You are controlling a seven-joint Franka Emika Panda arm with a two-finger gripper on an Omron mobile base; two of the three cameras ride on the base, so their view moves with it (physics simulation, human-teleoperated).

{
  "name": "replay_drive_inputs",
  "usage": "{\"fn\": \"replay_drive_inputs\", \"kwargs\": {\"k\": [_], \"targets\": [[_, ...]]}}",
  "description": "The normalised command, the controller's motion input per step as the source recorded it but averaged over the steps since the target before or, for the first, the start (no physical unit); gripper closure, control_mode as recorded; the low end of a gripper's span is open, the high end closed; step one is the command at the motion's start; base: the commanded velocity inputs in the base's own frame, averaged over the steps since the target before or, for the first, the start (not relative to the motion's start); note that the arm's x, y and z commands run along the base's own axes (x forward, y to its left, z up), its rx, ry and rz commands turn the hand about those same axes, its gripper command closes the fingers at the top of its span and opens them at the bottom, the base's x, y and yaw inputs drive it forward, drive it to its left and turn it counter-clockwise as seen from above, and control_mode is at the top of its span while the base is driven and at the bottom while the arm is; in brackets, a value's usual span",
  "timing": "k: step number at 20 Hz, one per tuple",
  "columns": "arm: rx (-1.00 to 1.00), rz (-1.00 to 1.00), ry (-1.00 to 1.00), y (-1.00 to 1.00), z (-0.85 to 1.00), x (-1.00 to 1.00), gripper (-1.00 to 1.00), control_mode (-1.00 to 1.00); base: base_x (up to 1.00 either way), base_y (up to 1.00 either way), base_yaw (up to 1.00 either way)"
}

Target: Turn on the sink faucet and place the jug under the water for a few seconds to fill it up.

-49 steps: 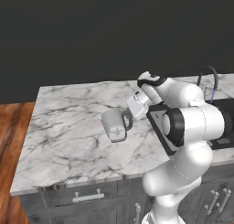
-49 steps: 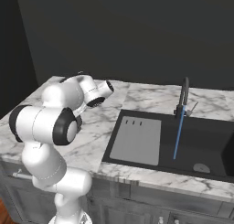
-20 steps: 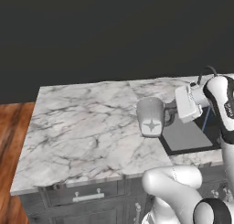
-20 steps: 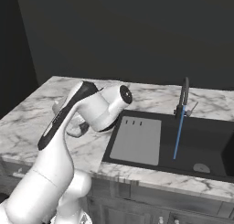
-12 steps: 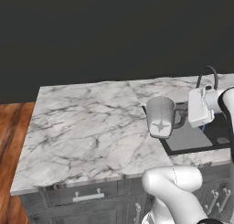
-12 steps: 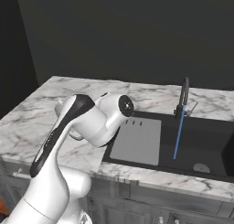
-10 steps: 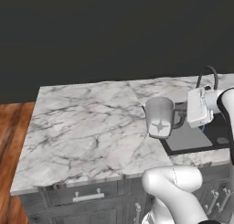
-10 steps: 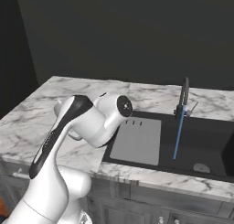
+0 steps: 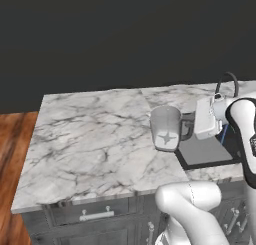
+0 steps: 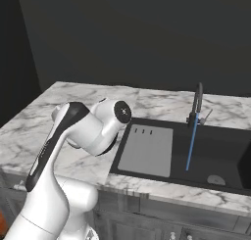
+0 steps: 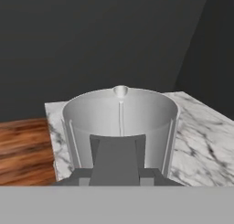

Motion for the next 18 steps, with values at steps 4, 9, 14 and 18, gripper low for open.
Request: {"fn": "replay_drive_inputs", "kwargs": {"k": [4, 9, 14, 18], "targets": [[0.00, 0.00, 0.01, 0.00, 0.00, 0.03, 1.00, -1.00, 0.00, 0.00, 0.00], [0.00, 0.00, 0.00, 0.00, 0.00, 0.00, 1.00, 1.00, -0.38, 0.00, 0.00], [0.00, 0.00, 0.00, 0.00, 0.00, 0.00, 1.00, 1.00, -0.90, 0.00, 0.00], [0.00, 0.00, 0.00, 0.00, 0.00, 0.00, 1.00, 1.00, -0.91, -0.02, 0.00]]}}
